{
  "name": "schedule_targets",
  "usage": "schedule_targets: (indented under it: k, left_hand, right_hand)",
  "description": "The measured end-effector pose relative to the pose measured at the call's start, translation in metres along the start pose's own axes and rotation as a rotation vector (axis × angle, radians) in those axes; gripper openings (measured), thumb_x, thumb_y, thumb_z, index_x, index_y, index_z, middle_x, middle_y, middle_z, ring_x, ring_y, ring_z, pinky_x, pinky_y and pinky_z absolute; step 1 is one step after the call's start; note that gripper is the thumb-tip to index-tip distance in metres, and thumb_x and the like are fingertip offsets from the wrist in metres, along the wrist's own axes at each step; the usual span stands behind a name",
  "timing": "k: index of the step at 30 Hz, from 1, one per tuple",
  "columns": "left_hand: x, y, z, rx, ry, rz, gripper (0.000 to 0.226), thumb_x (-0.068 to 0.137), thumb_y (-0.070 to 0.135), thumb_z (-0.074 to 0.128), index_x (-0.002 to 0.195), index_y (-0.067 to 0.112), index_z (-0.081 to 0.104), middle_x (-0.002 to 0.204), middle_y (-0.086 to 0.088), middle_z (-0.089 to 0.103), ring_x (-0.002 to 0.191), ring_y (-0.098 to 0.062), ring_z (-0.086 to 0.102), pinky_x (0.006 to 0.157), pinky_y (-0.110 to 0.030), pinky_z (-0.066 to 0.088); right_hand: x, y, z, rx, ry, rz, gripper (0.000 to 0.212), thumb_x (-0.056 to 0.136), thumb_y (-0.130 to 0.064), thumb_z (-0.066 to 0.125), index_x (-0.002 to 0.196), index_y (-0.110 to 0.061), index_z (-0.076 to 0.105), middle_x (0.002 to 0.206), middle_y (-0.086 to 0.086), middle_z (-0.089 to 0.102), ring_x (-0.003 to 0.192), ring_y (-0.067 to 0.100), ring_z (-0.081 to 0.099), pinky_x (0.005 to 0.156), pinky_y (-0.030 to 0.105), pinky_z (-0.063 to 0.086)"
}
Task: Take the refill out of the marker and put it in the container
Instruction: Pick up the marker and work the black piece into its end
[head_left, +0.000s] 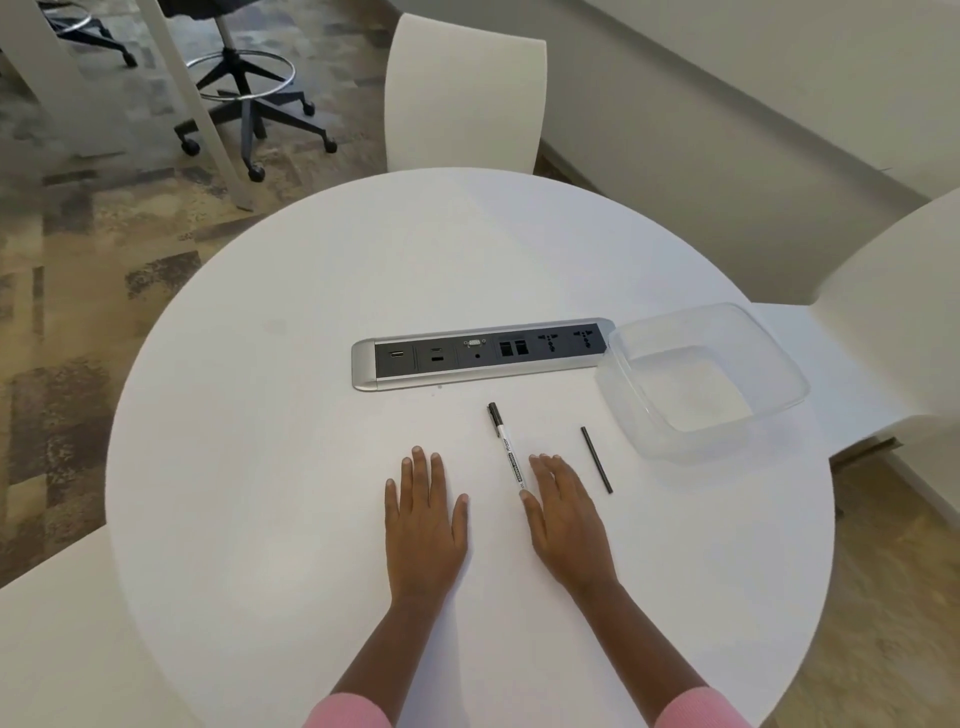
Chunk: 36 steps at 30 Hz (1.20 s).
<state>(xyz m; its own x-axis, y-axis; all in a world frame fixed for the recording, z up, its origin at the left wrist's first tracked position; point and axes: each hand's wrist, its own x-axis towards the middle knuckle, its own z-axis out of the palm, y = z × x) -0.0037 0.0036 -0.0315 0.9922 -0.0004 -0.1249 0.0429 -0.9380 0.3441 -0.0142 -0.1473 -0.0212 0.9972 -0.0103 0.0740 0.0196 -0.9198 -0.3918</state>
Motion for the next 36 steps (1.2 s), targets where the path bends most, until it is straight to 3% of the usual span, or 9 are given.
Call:
schedule_targets:
  k: [4, 9, 14, 18, 21, 25, 29, 32, 36]
  left_hand:
    - [0.000, -0.001, 0.003, -0.013, 0.000, 0.018, 0.068, 0.095, 0.042, 0.009, 0.130, -0.001, 0.049, 0.137, -0.023, 0.048, 0.125, -0.037, 0.048, 0.101, -0.054, 0.037]
    - [0.000, -0.005, 0.008, -0.020, 0.040, 0.044, 0.061, 0.088, 0.036, 0.023, 0.133, 0.000, 0.044, 0.141, -0.022, 0.043, 0.129, -0.037, 0.043, 0.106, -0.052, 0.031]
    - [0.001, -0.008, 0.011, -0.068, 0.054, 0.047, 0.059, 0.090, 0.035, 0.024, 0.136, 0.002, 0.039, 0.146, -0.021, 0.035, 0.134, -0.035, 0.035, 0.111, -0.048, 0.024]
    - [0.007, -0.011, 0.013, -0.156, 0.005, 0.022, 0.052, 0.098, 0.028, 0.030, 0.145, 0.011, 0.018, 0.157, -0.009, 0.010, 0.145, -0.021, 0.008, 0.117, -0.035, 0.000]
    - [0.008, -0.004, 0.000, -0.438, 0.029, -0.039, 0.052, 0.098, 0.025, 0.036, 0.145, 0.011, 0.020, 0.155, -0.008, 0.020, 0.144, -0.020, 0.011, 0.116, -0.032, 0.004]
    - [0.012, 0.008, -0.019, -0.857, -0.016, -0.134, 0.053, 0.094, 0.022, 0.049, 0.142, 0.014, 0.029, 0.123, -0.009, 0.060, 0.115, -0.024, 0.054, 0.093, -0.024, 0.040]
    - [0.012, 0.015, -0.032, -1.382, -0.007, -0.405, 0.040, 0.088, 0.008, 0.057, 0.126, 0.006, 0.042, 0.085, -0.007, 0.064, 0.075, -0.020, 0.063, 0.060, -0.020, 0.053]
    - [0.009, 0.015, -0.037, -1.765, -0.065, -0.581, 0.028, 0.089, 0.008, 0.055, 0.115, 0.007, 0.044, 0.084, -0.008, 0.062, 0.072, -0.018, 0.063, 0.056, -0.019, 0.056]
    - [0.000, 0.020, -0.039, -1.910, -0.209, -0.646, 0.010, 0.092, 0.007, 0.049, 0.101, 0.006, 0.053, 0.072, -0.005, 0.075, 0.074, -0.019, 0.066, 0.057, -0.020, 0.058]
  right_hand:
    - [-0.008, -0.005, 0.004, -0.029, 0.069, -0.008, 0.033, 0.072, -0.010, 0.071, 0.102, 0.001, 0.063, 0.090, 0.015, 0.068, 0.082, 0.033, 0.066, 0.070, 0.036, 0.058]
    - [-0.013, -0.012, 0.001, -0.093, 0.050, 0.041, 0.029, 0.061, -0.001, 0.077, 0.088, -0.005, 0.067, 0.070, 0.010, 0.063, 0.058, 0.028, 0.060, 0.050, 0.027, 0.052]
    - [-0.009, -0.005, 0.000, 0.106, -0.096, 0.176, 0.024, 0.090, -0.006, 0.048, 0.111, -0.005, 0.058, 0.101, 0.015, 0.058, 0.096, 0.030, 0.054, 0.078, 0.036, 0.047]
    - [-0.007, -0.001, -0.013, 0.362, -0.090, 0.256, 0.022, 0.091, -0.005, 0.048, 0.108, -0.006, 0.061, 0.102, 0.015, 0.059, 0.097, 0.027, 0.056, 0.086, 0.035, 0.046]
    - [-0.007, 0.002, -0.025, 0.539, -0.087, 0.299, 0.019, 0.089, -0.003, 0.052, 0.102, -0.008, 0.065, 0.100, 0.011, 0.064, 0.095, 0.021, 0.058, 0.085, 0.026, 0.047]
    - [-0.005, 0.005, -0.038, 0.714, -0.097, 0.341, 0.015, 0.085, -0.004, 0.058, 0.092, -0.013, 0.069, 0.090, -0.001, 0.067, 0.079, 0.009, 0.059, 0.066, 0.001, 0.043]
    - [0.000, 0.010, -0.052, 0.873, -0.064, 0.397, 0.012, 0.082, -0.003, 0.062, 0.083, -0.012, 0.070, 0.077, -0.003, 0.067, 0.063, 0.008, 0.059, 0.057, 0.002, 0.044]
    - [0.002, 0.014, -0.063, 0.945, -0.074, 0.376, 0.022, 0.079, 0.000, 0.064, 0.076, -0.021, 0.070, 0.075, -0.006, 0.068, 0.066, 0.004, 0.061, 0.062, 0.004, 0.046]
    - [0.004, 0.016, -0.072, 0.939, -0.097, 0.305, 0.027, 0.077, 0.002, 0.066, 0.076, -0.025, 0.069, 0.083, -0.007, 0.070, 0.073, -0.001, 0.062, 0.066, 0.004, 0.047]
